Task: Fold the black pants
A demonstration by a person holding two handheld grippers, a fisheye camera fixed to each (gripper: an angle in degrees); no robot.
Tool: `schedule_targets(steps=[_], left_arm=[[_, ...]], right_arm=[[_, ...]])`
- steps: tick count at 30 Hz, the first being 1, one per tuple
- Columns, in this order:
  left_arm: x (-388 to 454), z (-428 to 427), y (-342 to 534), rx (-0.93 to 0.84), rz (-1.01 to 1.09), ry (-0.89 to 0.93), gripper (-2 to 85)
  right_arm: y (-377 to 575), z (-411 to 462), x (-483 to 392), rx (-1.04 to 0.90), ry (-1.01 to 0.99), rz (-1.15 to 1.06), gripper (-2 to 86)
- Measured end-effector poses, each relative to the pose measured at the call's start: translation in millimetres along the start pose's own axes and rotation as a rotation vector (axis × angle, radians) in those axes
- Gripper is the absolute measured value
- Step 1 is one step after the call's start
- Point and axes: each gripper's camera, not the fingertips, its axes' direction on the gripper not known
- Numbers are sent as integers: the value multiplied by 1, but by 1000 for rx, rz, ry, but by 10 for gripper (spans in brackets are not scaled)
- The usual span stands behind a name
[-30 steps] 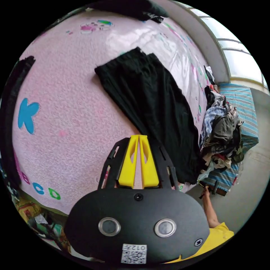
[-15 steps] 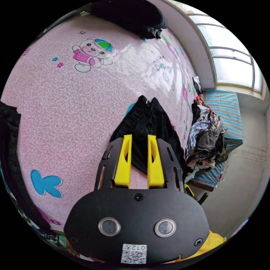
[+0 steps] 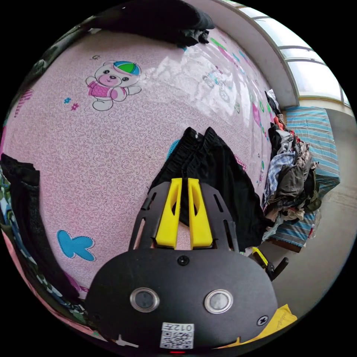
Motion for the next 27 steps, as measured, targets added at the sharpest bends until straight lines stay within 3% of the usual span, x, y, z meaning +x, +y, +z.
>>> schedule_targets(steps=[8,15,22,27], left_arm=[[17,-51,-5,36,102,94,7],[10,-52,-11,-31,106,42,5],[-11,-56,-10,-45,73,84,5],[-13,-66,-11,-39,89,119,4]], right_arm=[[-24,29,-101,34,88,-374,28],[-57,68,-168,21,131,-587,54],[-77,91,-200,-15,161,-682,64],[-89,98,-210,-13,208,-689,25]])
